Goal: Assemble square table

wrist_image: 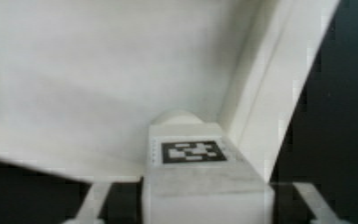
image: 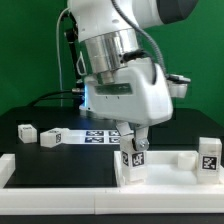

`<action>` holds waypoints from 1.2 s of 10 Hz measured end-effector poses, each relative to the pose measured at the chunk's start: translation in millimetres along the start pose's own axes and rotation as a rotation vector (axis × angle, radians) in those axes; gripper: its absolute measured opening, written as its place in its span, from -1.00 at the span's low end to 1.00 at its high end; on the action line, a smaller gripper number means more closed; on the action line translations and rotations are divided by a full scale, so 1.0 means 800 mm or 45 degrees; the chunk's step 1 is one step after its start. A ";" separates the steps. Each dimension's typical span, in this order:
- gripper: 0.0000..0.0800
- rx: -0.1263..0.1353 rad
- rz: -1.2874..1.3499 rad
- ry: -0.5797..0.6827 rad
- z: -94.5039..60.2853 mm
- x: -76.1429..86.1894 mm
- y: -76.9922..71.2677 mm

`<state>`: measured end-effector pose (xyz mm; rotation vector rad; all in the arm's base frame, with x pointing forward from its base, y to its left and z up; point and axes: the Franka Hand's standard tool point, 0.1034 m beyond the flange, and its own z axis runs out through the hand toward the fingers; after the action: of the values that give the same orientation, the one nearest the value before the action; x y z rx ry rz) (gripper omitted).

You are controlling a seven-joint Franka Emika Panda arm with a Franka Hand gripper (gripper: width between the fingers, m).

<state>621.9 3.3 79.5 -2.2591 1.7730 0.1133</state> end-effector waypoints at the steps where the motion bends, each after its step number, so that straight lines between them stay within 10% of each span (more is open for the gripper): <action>1: -0.26 0.027 0.194 -0.039 0.001 -0.002 0.000; 4: -0.03 0.024 0.115 -0.043 0.003 -0.005 0.000; 6: 0.52 -0.043 -0.303 -0.061 0.006 -0.014 0.006; 11: 0.62 -0.061 -0.871 -0.071 0.006 -0.013 0.005; 12: 0.62 -0.117 -1.065 -0.030 0.004 -0.008 0.004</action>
Offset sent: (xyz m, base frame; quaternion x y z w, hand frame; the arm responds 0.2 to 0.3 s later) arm 0.0000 0.0000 0.0000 0.0000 0.0000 -0.0650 0.9979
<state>617.7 9.7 77.7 -2.8357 0.7012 0.0517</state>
